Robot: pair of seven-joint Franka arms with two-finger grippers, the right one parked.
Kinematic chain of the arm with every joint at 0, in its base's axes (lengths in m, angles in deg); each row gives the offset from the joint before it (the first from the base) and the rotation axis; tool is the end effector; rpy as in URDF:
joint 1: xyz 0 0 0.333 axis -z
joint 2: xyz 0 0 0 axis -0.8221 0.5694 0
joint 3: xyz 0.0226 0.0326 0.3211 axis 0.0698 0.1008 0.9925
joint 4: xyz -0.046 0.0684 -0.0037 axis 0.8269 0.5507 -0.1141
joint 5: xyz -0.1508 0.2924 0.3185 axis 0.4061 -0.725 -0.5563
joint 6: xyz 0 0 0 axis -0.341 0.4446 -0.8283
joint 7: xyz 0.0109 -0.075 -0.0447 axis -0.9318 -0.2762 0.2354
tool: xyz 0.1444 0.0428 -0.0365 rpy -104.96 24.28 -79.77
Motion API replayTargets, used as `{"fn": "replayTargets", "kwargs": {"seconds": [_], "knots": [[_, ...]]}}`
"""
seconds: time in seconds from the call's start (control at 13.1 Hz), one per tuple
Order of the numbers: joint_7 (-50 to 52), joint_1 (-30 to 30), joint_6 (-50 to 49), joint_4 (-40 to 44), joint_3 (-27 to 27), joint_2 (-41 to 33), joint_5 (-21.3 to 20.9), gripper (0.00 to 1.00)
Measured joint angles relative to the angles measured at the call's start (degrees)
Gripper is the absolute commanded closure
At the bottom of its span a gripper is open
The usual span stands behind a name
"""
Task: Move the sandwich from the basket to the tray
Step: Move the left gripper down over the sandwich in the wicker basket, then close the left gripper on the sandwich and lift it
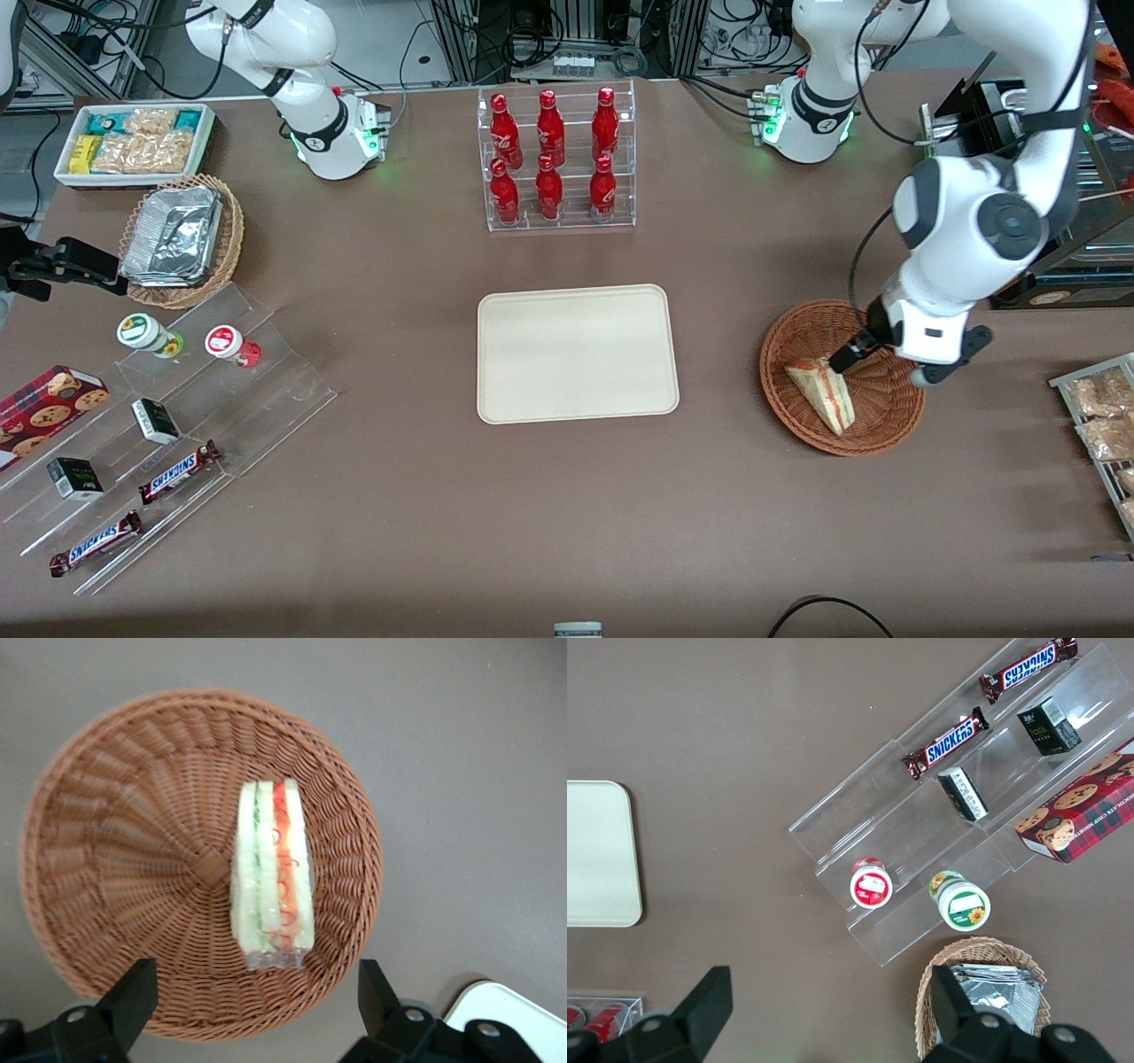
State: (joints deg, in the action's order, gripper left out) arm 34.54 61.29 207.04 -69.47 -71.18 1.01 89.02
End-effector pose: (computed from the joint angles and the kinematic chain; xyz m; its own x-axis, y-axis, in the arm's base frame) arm 0.6133 -0.0955 0.2614 0.8279 0.5601 0.0303 0.5568 -0.8272 0.0751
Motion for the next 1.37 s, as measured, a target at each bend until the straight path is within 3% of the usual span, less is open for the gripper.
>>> {"fn": "replayTargets", "kwargs": {"seconds": [0.38, 1.14, 1.22, 1.3, 1.37], "knots": [[0.44, 0.06, 3.83, -1.47, -0.68, 4.5, -0.22, 0.0], [0.44, 0.0, 7.22, -1.06, -0.44, 8.89, -4.68, 0.0], [0.44, -0.02, 7.78, -0.88, -0.43, 9.29, -4.95, 0.1], [0.44, -0.03, 8.24, -0.68, -0.42, 9.71, -5.09, 0.4], [0.44, -0.04, 8.42, -0.49, -0.4, 10.07, -5.12, 0.81]]}}
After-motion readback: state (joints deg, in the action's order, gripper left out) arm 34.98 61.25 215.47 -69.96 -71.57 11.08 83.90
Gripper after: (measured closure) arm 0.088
